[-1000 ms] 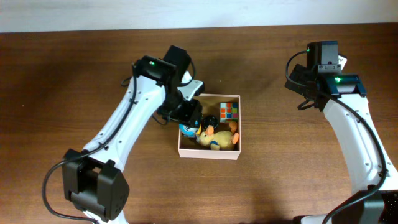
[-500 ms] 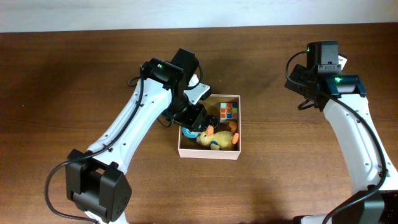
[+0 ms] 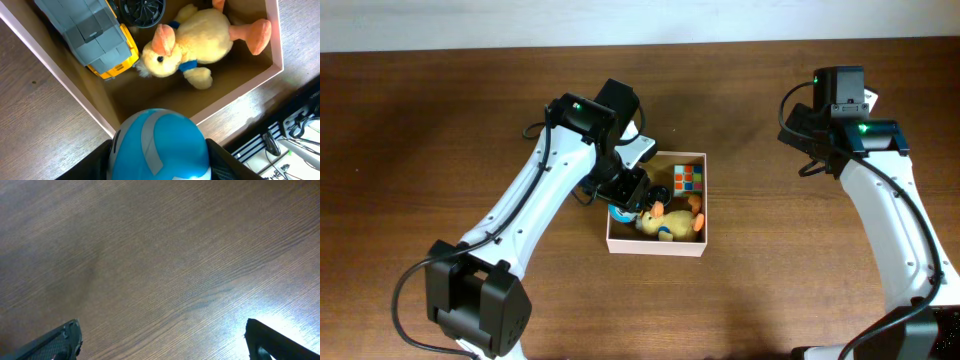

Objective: Pack container

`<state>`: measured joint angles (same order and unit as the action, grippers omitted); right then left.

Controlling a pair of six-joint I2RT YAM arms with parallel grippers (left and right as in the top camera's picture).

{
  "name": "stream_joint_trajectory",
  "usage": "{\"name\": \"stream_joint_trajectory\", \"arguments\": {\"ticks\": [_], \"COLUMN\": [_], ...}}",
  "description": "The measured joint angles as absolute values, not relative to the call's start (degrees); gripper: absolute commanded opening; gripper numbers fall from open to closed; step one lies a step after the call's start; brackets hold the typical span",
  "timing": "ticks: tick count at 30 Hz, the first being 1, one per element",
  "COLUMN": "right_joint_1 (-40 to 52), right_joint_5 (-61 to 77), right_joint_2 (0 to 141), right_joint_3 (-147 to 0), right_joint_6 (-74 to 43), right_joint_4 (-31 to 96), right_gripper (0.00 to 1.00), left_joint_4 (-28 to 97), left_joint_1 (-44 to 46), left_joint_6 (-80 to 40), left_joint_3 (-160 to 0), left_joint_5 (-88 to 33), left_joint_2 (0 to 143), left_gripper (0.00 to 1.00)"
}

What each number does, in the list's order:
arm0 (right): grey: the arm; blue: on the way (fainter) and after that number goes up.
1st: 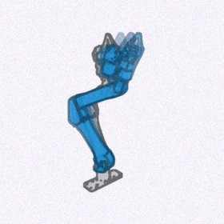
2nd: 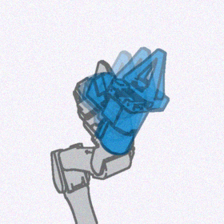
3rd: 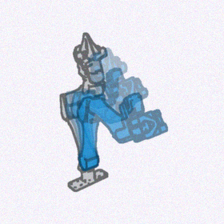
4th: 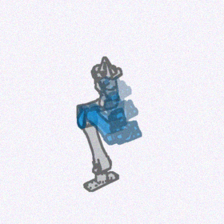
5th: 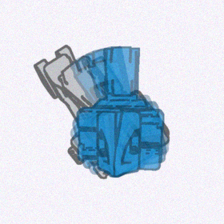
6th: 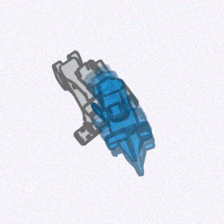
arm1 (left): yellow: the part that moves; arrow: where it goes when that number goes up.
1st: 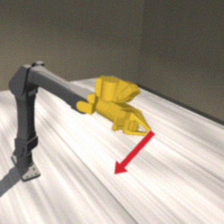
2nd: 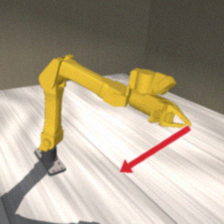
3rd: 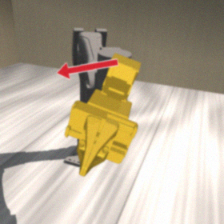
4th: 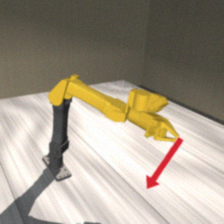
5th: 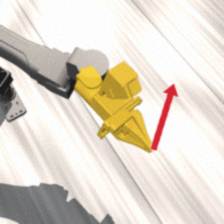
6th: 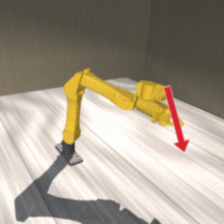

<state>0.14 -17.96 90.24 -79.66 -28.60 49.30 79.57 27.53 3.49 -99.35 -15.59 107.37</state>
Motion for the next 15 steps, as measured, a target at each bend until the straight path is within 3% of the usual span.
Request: {"name": "stream_joint_trajectory", "arguments": {"ticks": [4, 5, 8, 15], "right_joint_1": [0.1, 0.1, 0.1, 0.1], "right_joint_5": [-18.0, -18.0, -18.0, -18.0], "right_joint_2": [90.2, 90.2, 90.2, 90.2], "right_joint_3": [-79.7, -79.7, -79.7, -79.7], "right_joint_6": [-28.6, -28.6, -28.6, -28.6], "right_joint_4": [49.3, 49.3, 49.3, 49.3], "right_gripper": [0.98, 0.99, 0.99, 0.99], "left_joint_4": [79.6, 79.6, 79.6, 79.6], "left_joint_1": [27.5, 27.5, 27.5, 27.5], "left_joint_6": [3.5, 3.5, 3.7, 3.7], "left_joint_3": [-99.4, -99.4, -99.4, -99.4], "left_joint_5": [-15.6, -15.6, -15.6, -15.5], "left_joint_2": [107.4, 107.4, 107.4, 107.4], "left_gripper": [0.56, 0.72, 0.83, 0.84]}}
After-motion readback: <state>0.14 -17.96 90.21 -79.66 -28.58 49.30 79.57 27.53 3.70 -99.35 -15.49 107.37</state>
